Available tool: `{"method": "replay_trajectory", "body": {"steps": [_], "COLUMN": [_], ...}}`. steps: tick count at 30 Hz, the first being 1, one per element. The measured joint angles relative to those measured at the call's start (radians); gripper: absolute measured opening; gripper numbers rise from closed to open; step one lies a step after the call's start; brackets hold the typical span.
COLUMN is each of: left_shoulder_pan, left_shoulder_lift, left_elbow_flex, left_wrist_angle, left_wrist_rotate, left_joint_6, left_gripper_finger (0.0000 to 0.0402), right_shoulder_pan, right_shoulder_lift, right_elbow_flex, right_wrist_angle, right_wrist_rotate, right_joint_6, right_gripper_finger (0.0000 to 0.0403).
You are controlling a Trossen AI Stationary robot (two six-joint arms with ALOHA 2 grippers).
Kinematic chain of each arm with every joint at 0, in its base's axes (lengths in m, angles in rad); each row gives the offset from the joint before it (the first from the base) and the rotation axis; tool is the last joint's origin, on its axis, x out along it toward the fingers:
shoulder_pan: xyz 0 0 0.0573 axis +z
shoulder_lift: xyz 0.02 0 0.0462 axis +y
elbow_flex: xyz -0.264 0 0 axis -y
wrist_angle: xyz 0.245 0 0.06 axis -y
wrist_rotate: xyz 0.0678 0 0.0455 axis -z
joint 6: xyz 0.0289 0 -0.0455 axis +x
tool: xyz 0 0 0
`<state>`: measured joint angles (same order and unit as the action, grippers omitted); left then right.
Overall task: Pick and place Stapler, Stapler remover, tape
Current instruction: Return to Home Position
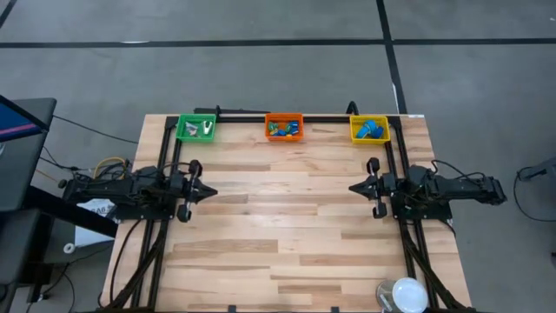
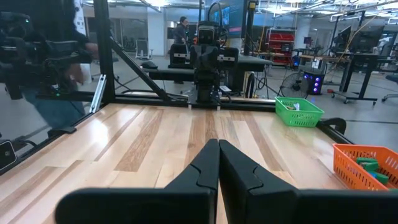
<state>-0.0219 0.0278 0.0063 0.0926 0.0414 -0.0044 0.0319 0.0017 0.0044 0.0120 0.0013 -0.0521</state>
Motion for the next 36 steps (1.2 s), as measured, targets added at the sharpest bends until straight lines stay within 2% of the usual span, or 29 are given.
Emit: {"method": "replay_trajectory", "body": {"steps": [36], "left_shoulder_pan": [0.0], "left_shoulder_lift": [0.002], "left_elbow_flex": [0.0], "left_wrist_angle": [0.021], "left_wrist_rotate": [0.0], "left_joint_6": [0.0], "left_gripper_finger": [0.0008], "right_shoulder_pan": [0.0], "right_shoulder_lift": [0.0], "right_elbow_flex": [0.0], "right_wrist_angle": [0.0], "right_wrist_rotate": [0.0], "right_joint_6": [0.0], "right_gripper_finger": [0.0]}}
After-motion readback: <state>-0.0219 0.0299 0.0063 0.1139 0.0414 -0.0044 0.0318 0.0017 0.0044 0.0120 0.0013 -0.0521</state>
